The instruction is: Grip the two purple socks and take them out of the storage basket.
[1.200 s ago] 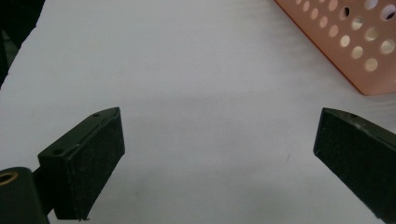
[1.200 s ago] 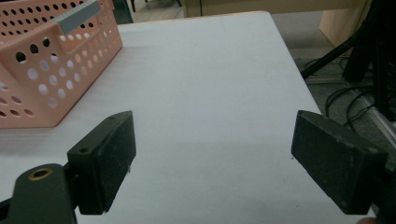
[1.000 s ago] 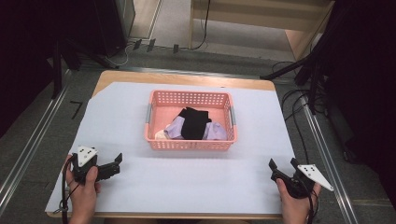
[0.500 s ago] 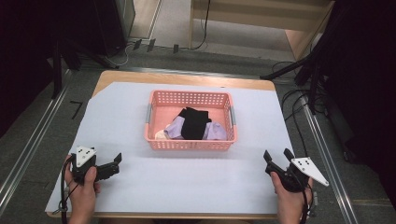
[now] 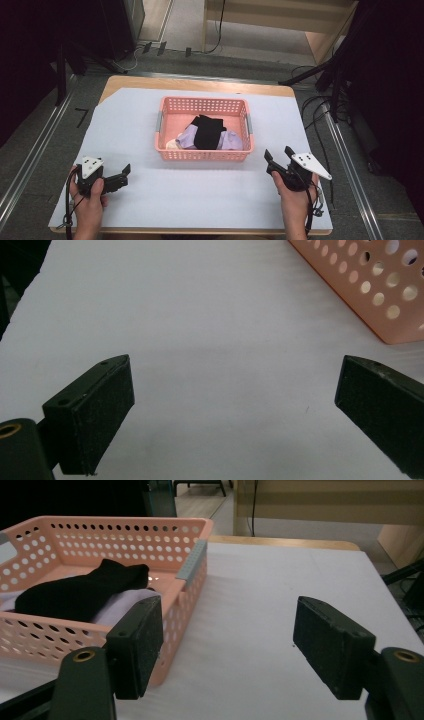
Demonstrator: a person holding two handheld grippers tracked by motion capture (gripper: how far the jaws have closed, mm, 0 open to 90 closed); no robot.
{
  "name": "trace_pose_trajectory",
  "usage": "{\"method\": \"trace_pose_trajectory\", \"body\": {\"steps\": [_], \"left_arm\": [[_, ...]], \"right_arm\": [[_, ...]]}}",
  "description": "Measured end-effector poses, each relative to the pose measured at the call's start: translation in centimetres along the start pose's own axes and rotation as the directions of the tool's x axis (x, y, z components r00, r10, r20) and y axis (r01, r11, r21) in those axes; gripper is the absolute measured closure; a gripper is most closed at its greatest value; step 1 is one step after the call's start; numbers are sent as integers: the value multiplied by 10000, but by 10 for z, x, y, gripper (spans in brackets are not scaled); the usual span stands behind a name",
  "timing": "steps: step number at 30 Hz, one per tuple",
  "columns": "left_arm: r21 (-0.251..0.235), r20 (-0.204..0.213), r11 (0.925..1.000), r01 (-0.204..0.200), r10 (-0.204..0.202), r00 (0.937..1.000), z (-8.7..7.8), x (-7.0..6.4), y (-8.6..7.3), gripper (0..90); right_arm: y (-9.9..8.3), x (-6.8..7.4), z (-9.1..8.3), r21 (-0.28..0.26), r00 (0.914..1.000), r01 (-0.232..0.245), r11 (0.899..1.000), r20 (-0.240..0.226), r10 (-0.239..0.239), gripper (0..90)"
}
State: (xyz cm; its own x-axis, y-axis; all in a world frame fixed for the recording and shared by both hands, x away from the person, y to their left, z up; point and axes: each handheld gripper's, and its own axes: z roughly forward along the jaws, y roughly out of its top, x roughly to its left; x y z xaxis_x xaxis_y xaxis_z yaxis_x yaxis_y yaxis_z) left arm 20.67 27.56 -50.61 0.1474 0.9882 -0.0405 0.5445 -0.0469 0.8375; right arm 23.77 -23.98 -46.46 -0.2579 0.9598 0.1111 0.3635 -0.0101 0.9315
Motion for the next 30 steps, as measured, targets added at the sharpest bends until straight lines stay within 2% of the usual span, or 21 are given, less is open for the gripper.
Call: {"method": "trace_pose_trajectory", "body": {"steps": [2, 10, 17, 20, 25, 30], "left_arm": [[-23, 5, 10000, 1, -1, 10000, 0, 0, 0, 30], [27, 6, 10000, 7, -7, 10000, 0, 0, 0, 30], [15, 9, 10000, 6, -6, 10000, 0, 0, 0, 30], [25, 12, 10000, -10, 10, 10000, 0, 0, 0, 30], [24, 17, 10000, -8, 7, 10000, 0, 1, 0, 30], [40, 22, 10000, -6, 6, 10000, 0, 1, 0, 30]], "right_arm": [[5, 9, 7, 60, 9995, 13, 10000, -302, -11, 322], [18, 32, 24, -5, 9979, 342, 9994, -556, -342, 374], [28, 45, 38, 31, 9940, 663, 9978, -877, -657, 426], [32, 54, 50, 287, 9910, 758, 9967, -1126, -721, 468], [33, 60, 61, 653, 9928, 753, 9950, -983, -687, 491], [34, 65, 78, 1166, 9909, 703, 9907, -1228, -558, 523]]}}
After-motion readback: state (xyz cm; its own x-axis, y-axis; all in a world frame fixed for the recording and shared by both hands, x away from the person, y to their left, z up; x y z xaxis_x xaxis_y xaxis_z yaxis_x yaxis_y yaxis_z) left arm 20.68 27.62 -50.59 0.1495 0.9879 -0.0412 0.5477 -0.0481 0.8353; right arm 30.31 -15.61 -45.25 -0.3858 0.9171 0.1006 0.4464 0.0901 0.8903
